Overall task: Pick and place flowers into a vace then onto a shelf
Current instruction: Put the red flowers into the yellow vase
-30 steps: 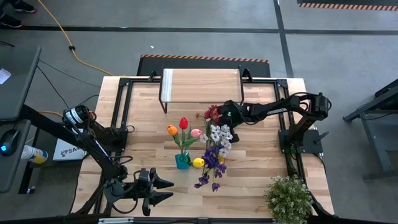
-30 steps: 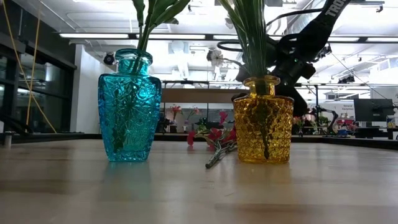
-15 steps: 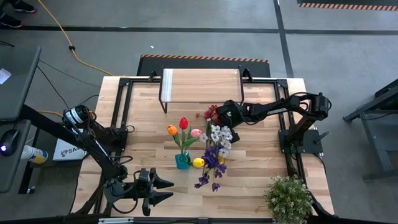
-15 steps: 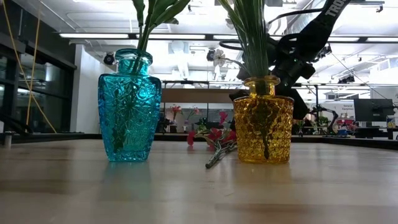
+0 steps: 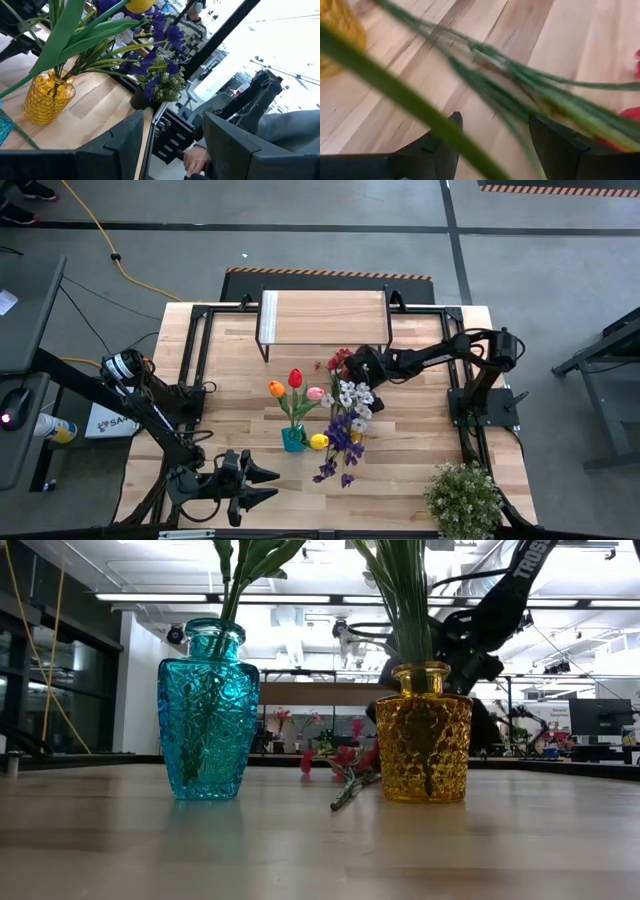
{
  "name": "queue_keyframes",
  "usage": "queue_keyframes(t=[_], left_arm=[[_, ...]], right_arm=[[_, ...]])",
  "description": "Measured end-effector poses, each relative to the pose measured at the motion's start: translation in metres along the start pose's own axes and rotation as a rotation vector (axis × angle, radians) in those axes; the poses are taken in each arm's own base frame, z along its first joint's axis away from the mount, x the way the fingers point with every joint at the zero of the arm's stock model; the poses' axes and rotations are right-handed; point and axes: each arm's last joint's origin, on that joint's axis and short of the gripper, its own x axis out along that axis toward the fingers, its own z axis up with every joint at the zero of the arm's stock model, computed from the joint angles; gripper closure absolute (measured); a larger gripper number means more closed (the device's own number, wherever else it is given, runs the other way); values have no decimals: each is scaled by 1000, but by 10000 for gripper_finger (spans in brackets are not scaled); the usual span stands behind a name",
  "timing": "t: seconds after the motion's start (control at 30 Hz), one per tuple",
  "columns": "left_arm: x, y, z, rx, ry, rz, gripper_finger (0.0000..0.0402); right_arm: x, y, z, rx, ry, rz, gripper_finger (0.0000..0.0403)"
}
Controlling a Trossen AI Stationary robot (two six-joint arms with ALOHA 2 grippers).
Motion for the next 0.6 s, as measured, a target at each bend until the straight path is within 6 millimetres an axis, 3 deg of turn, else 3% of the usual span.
queue_keyframes(t=[0.37, 0.6], left_arm=[[0, -1, 1, -8, -4, -3, 163], [0, -1, 1, -10, -5, -4, 163]], right_arm=[[-2, -7, 12, -6, -54, -32, 184], [12, -5, 0, 21, -14, 14, 184]])
